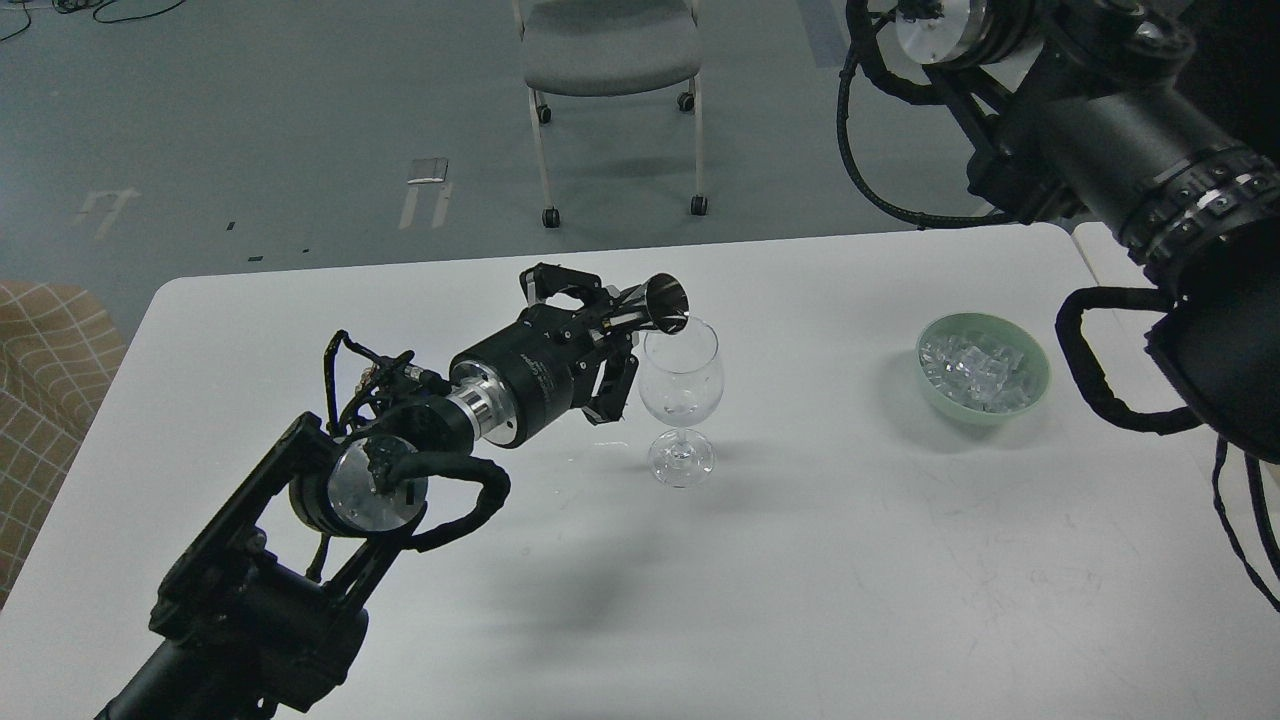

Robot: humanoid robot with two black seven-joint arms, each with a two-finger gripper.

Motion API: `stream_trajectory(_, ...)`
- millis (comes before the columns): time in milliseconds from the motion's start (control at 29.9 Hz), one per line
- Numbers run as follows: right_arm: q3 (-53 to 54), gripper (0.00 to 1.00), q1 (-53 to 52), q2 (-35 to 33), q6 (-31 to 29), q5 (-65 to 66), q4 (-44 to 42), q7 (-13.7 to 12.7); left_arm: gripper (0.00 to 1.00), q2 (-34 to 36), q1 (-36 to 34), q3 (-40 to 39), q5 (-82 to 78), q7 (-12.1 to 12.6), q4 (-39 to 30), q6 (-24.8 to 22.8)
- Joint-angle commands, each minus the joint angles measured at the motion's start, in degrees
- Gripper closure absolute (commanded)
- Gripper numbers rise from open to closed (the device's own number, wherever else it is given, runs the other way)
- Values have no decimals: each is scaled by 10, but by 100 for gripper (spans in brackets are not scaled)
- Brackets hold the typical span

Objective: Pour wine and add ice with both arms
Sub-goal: 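Tilt the jigger over the wine glass with the left gripper, then hold the jigger tipped above the glass to pour, left gripper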

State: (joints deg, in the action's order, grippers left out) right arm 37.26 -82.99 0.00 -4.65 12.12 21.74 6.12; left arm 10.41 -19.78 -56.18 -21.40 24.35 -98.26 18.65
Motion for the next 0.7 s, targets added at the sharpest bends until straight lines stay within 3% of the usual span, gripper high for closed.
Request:
stream_trajectory(0, -1, 0, 0, 0, -1, 0, 1, 0, 100, 1, -1, 2, -4, 5, -1, 5)
stream_trajectory(668, 0, 0, 2, 0, -1, 0, 1, 0, 100, 36, -19, 2, -21, 21, -4, 15)
